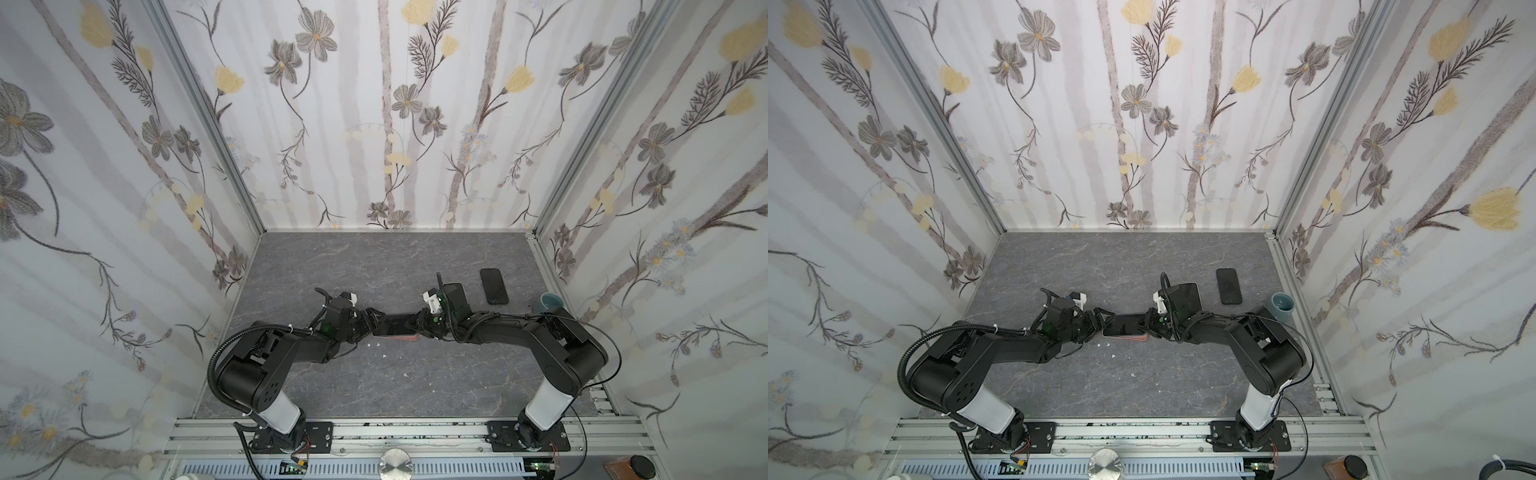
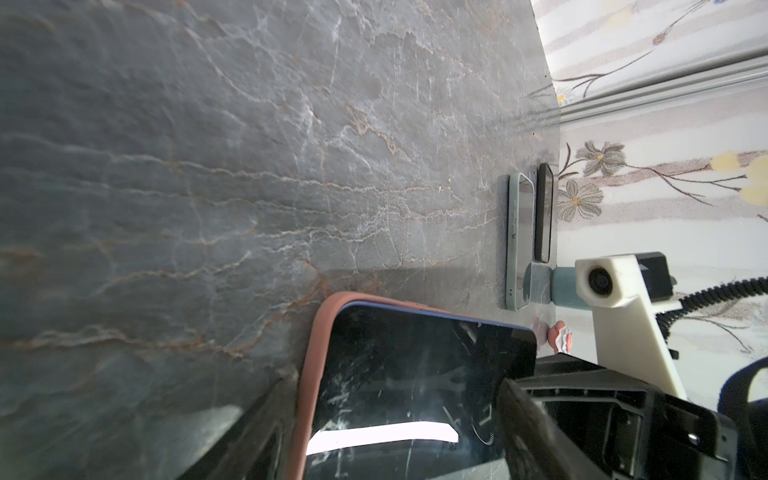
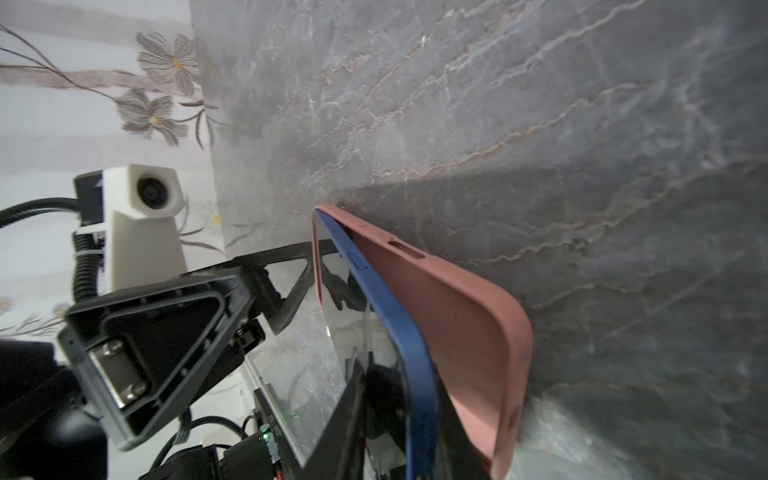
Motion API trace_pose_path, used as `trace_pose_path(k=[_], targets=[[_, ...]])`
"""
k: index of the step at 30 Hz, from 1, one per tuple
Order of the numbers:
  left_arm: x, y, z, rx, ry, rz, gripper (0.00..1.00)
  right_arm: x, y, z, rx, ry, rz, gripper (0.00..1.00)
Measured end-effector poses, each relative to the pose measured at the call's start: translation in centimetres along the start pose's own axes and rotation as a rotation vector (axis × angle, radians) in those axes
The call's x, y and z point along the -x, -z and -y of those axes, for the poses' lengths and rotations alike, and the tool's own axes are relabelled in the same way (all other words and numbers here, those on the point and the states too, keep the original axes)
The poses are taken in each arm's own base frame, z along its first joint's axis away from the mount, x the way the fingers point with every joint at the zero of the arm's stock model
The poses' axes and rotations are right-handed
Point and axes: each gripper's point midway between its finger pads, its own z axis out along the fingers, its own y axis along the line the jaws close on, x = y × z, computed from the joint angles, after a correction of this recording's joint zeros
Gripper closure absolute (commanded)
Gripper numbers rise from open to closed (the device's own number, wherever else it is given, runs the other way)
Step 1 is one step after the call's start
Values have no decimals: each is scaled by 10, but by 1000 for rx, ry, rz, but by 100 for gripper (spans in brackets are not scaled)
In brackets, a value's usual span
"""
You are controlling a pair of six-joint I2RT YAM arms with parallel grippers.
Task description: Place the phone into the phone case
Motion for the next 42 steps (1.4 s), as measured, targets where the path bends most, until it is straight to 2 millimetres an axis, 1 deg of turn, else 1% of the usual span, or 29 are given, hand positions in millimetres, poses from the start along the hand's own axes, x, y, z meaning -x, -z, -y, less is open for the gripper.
trace_pose_path(k=[3,10,14,17,20,23,26,29,32,35,36,37,38,42], targets=[[-3,0,1,-3,2,-18,21,-1,0,2,-53,11,-8,66],[-7,2,2,14,7,-49,21,-2,4,-5,-117,58,-8,54],[-7,6,6,22,-16,-54,20,-2,10,-3,-149,70,1,53],[-2,11,14,15,-41,-40,20,-1,17,-4,-169,80,16,52],[2,19,24,2,-68,-21,19,1,24,-6,-181,90,31,51],[9,27,31,0,-102,13,16,1,28,-7,-188,100,35,51],[15,33,33,14,-145,40,16,2,31,-6,-200,112,45,51],[17,35,28,46,-172,44,17,0,39,-6,-203,117,52,51],[16,34,24,68,-196,31,19,0,42,-6,-200,125,60,55],[12,31,16,94,-198,8,23,-5,42,4,-219,114,47,61],[10,30,12,105,-193,-4,26,-7,42,7,-223,112,43,63],[7,28,8,113,-187,-16,31,-9,41,10,-229,109,37,65],[5,26,5,119,-182,-26,33,-11,40,13,-234,107,32,67],[-7,18,-9,140,-156,-88,37,-18,33,24,-246,94,3,74]])
